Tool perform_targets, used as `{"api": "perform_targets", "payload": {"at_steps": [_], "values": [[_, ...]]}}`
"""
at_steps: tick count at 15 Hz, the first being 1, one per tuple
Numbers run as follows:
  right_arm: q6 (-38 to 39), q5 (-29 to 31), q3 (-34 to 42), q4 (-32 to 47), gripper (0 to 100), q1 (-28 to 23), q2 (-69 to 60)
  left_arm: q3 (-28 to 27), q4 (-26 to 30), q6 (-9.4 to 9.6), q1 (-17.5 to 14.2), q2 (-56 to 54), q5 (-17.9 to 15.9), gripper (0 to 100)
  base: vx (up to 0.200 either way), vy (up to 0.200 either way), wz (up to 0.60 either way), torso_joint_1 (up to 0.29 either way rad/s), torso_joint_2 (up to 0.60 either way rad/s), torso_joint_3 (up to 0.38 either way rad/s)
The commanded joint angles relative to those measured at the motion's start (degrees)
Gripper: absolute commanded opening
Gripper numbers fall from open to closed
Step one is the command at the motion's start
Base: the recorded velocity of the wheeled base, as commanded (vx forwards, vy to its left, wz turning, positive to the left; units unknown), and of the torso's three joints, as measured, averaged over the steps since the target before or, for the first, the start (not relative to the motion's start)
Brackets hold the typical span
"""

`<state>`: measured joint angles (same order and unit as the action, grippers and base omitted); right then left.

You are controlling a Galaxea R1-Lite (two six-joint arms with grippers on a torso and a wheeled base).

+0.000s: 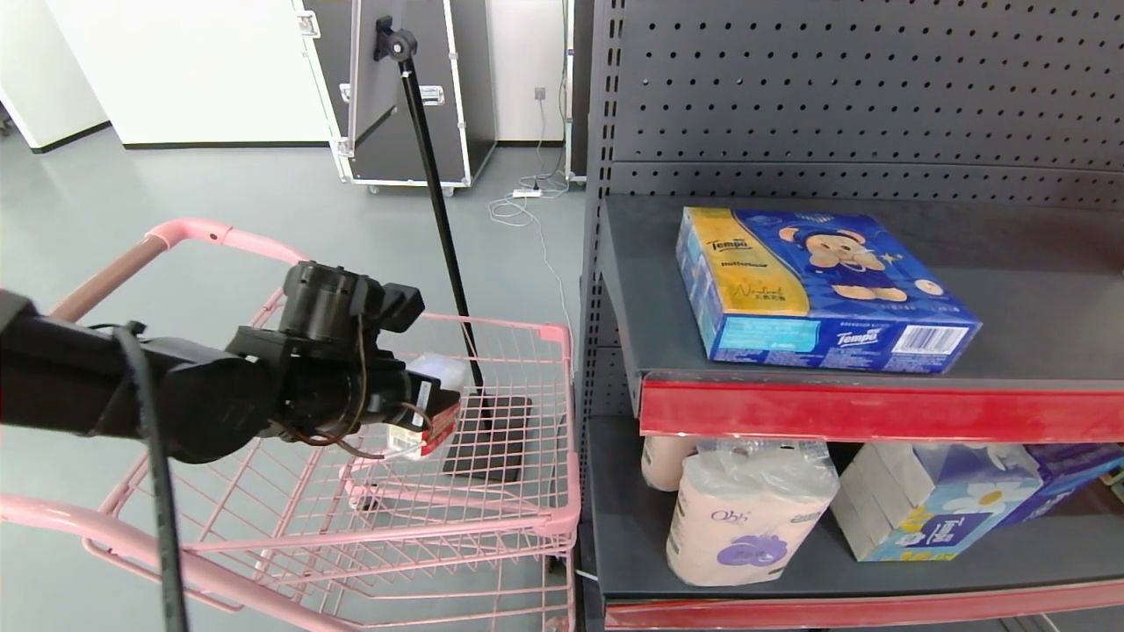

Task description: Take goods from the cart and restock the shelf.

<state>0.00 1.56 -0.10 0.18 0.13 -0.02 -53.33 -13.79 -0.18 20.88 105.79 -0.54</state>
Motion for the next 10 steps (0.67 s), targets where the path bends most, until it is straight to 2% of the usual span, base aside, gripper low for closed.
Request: {"api": "perform_targets", "payload": {"at_steps": [1, 3, 5, 8, 10], "values": [[0.0, 0.0, 0.0, 0.0, 100, 0.0, 0.0, 4.6, 0.5, -0.08, -1.2, -10.9, 0.0, 0, 0.0, 0.0, 0.0, 0.0, 0.0, 0.0], [0.0, 0.0, 0.0, 0.0, 100, 0.0, 0.0, 5.9, 0.8, -0.08, -1.9, -14.2, 0.0, 0, 0.0, 0.0, 0.0, 0.0, 0.0, 0.0], [0.0, 0.0, 0.0, 0.0, 100, 0.0, 0.0, 9.6, 3.0, -0.26, -4.1, -24.6, -0.1, 0, 0.0, 0.0, 0.0, 0.0, 0.0, 0.0], [0.0, 0.0, 0.0, 0.0, 100, 0.0, 0.0, 13.2, 6.8, -0.87, -5.5, -35.3, -0.1, 0, 0.0, 0.0, 0.0, 0.0, 0.0, 0.0], [-0.1, 0.0, 0.0, 0.0, 100, 0.0, 0.0, 15.1, 15.0, -0.96, -6.9, -47.1, -0.1, 0, 0.0, 0.0, 0.0, 0.0, 0.0, 0.0]]}}
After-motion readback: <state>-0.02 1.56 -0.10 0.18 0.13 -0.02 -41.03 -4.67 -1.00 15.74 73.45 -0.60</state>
